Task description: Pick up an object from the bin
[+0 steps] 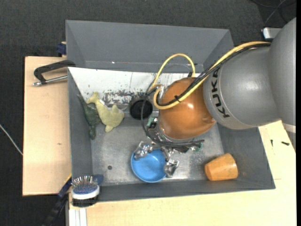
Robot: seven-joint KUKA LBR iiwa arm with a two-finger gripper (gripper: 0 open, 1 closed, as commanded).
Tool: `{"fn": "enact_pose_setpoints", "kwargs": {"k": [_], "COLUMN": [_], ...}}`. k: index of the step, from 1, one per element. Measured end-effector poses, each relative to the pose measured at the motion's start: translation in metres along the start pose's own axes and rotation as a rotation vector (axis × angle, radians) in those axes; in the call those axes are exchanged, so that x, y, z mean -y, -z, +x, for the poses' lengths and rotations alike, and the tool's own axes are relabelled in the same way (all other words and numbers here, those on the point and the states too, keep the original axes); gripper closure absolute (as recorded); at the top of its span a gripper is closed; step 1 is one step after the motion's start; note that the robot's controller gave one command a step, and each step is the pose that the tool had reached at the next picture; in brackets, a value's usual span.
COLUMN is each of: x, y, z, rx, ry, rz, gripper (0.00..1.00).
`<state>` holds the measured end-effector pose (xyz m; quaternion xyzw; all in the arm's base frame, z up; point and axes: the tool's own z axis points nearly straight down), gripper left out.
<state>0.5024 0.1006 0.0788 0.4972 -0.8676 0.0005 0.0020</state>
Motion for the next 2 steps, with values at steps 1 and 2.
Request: {"fn": "enact_pose_setpoints", "kwargs": {"k": [1,2], "x": [0.001,0.002], "y": [0.003,0.16], "z": [-0.001,-0.033], "rx": [0.009,0.016], "ry": [-0.005,-0.027], "rz": [0.002,0.01], "gripper": [1.0,1.0]}}
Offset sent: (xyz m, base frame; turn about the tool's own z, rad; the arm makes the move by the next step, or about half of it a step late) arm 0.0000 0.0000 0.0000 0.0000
